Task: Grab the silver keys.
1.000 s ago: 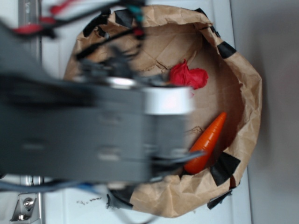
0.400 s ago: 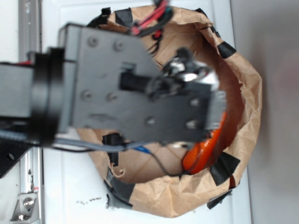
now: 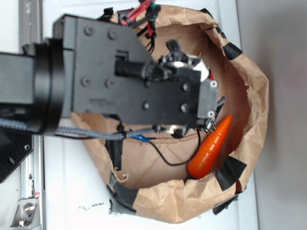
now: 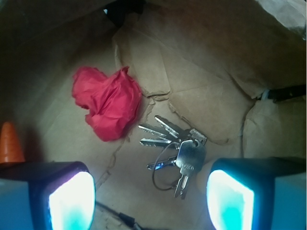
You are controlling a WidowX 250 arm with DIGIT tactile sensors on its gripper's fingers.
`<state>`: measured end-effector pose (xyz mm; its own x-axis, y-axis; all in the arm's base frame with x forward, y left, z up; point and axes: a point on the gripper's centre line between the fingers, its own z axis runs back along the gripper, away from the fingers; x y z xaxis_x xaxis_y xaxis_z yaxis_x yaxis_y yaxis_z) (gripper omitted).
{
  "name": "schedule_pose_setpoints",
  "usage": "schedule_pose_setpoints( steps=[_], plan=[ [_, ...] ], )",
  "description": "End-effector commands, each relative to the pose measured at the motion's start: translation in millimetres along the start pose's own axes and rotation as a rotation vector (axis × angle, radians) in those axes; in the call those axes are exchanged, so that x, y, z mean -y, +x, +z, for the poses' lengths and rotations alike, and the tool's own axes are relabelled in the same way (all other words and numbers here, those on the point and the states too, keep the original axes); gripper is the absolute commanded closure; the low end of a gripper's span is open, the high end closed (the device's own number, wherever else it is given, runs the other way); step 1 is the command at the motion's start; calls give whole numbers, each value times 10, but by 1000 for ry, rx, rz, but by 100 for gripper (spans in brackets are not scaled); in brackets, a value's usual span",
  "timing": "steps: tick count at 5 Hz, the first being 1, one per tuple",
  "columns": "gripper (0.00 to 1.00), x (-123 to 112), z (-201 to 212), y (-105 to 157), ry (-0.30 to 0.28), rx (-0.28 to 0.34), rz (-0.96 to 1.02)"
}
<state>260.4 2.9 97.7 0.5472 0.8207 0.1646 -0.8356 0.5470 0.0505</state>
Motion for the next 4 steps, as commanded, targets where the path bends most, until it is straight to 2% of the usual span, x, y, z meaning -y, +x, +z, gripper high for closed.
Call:
schedule_pose_setpoints(
  steps=[1,3,4],
  plan=[
    [0,-88,62,114,-25,16,14],
    [0,-88,62,114,-25,16,14],
    [0,-130,-255,105,-32,15,15]
  ],
)
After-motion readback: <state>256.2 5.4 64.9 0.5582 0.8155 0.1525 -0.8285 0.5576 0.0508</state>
